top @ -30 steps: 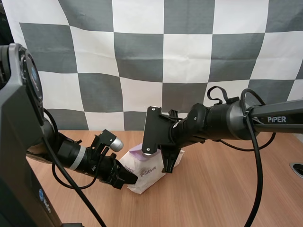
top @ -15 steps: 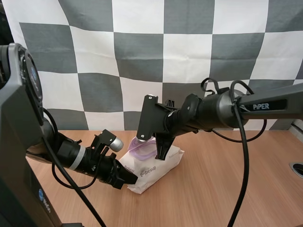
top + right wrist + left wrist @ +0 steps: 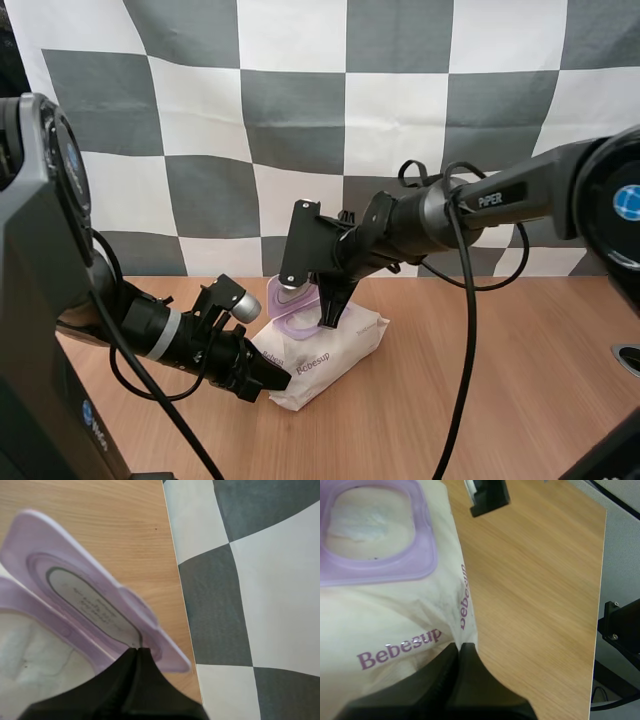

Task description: Open the wet wipes lid

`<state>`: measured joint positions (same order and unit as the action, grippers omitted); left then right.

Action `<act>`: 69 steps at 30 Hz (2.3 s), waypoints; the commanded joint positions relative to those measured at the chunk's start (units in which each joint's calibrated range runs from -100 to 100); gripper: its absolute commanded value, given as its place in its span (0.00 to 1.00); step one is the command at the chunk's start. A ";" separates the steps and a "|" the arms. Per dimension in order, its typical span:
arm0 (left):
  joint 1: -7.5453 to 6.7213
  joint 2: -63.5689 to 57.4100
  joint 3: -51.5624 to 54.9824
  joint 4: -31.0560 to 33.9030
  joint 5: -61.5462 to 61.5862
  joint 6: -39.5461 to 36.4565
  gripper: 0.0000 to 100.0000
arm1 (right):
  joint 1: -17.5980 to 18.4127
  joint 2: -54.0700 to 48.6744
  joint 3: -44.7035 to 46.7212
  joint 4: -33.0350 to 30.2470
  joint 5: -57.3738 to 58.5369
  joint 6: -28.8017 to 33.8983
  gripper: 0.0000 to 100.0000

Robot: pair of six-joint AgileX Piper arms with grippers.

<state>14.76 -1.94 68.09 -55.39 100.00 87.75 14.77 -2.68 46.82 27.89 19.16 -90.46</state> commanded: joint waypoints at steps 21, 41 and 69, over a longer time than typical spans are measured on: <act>-0.05 -0.02 -0.07 0.02 0.00 0.03 0.00 | 0.00 8.36 -7.36 1.00 0.01 -1.22 0.00; 0.05 -12.43 -8.09 1.43 0.00 -16.49 0.44 | -0.22 -7.79 -8.37 0.84 3.00 13.85 0.14; 0.05 -79.64 -8.18 1.51 -44.51 -44.85 0.00 | -14.40 -71.14 -4.22 -21.28 50.91 47.09 0.00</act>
<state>14.76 -63.69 58.85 -53.76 69.26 46.41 0.45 -59.59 41.38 7.67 70.20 -43.92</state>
